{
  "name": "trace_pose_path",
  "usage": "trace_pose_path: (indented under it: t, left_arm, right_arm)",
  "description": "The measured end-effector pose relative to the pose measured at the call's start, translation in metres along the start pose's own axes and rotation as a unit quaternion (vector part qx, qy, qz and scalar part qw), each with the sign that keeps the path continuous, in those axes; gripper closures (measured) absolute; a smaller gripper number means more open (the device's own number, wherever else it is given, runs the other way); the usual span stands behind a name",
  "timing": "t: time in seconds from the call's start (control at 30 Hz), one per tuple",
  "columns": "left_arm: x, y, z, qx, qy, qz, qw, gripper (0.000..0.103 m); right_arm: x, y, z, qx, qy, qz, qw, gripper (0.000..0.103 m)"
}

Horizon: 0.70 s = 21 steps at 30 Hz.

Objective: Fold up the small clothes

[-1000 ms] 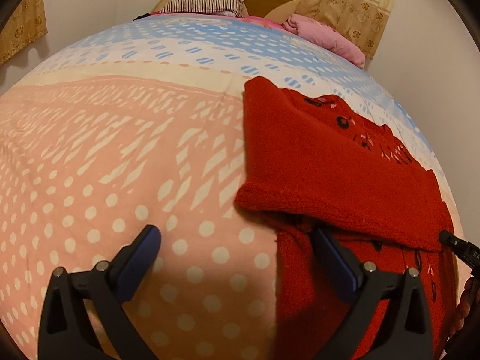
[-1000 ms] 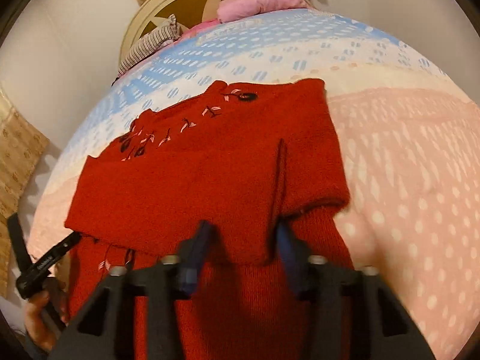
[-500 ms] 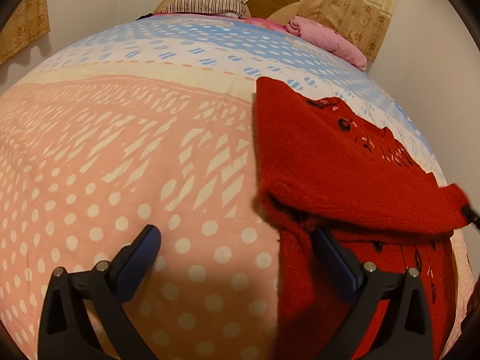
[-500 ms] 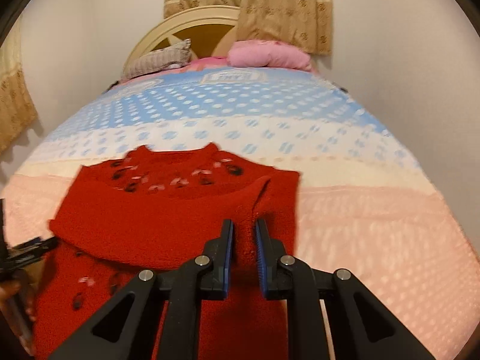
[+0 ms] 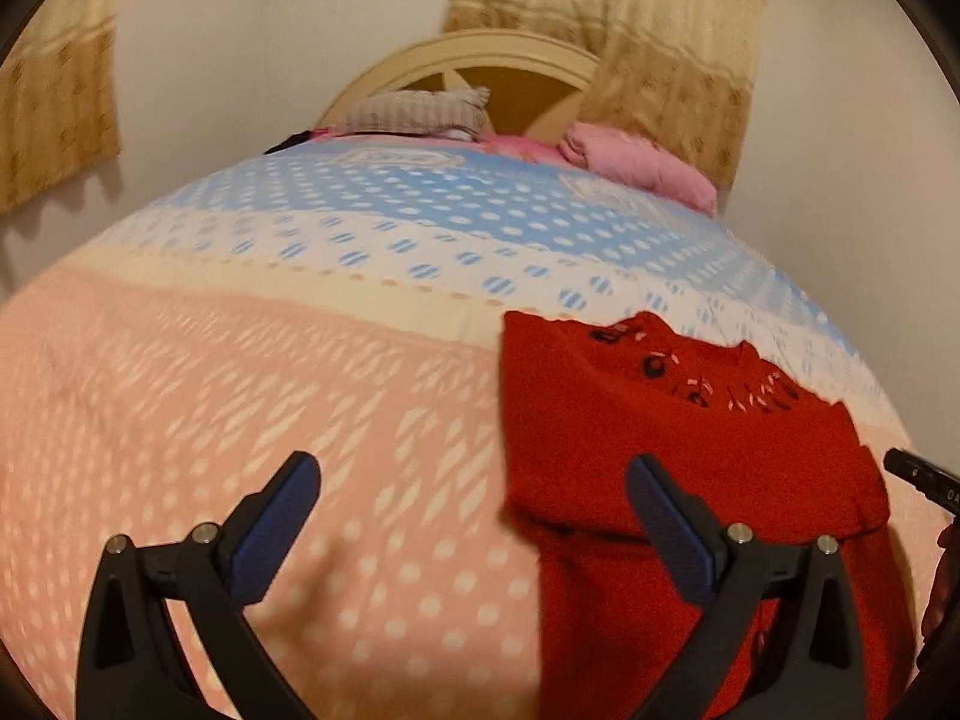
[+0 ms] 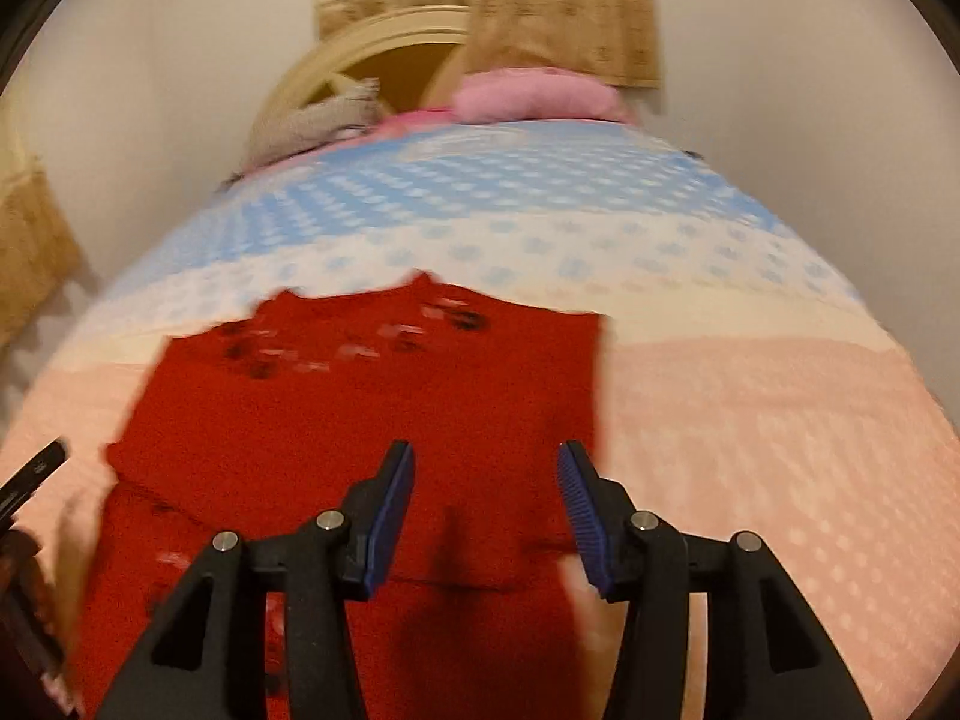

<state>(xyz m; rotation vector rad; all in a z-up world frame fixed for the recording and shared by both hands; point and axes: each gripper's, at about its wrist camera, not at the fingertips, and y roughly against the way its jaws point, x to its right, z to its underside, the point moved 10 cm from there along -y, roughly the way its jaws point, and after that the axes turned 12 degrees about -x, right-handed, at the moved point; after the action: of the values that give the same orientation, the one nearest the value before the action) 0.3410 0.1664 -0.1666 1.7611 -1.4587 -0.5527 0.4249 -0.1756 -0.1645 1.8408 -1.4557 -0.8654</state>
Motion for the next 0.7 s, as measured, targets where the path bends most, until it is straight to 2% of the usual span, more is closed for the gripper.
trace_pose_path:
  t: [0.13,0.23,0.27,0.4,0.53,0.7]
  left_arm:
    - [0.013,-0.042,0.002,-0.047,-0.025,-0.037,0.9979,0.0]
    - [0.013,-0.067,0.016,-0.087,-0.031,-0.044,0.9948,0.0]
    - [0.013,-0.068,0.017,-0.09,-0.027,-0.033,0.995,0.0]
    - [0.013,-0.068,0.019,-0.096,-0.034,-0.029,0.9944,0.0]
    - [0.012,-0.065,0.026,-0.099,-0.028,-0.019,0.9945,0.0]
    - [0.014,-0.057,0.03,-0.086,-0.031,-0.011,0.9958,0.0]
  right_arm:
    - [-0.031,-0.027,0.002,-0.022,0.045,-0.025,0.998,0.052]
    - [-0.019,-0.056,0.019,-0.067,0.035,-0.009,0.997,0.052]
    - [-0.011,-0.06,0.023,-0.069,0.031,-0.004,0.997,0.052]
    - [0.002,-0.058,0.026,-0.068,0.026,-0.024,0.997,0.053]
    - [0.0,-0.06,0.03,-0.057,0.04,0.002,0.998,0.053]
    - [0.006,-0.053,0.033,-0.05,0.026,-0.002,0.998,0.053]
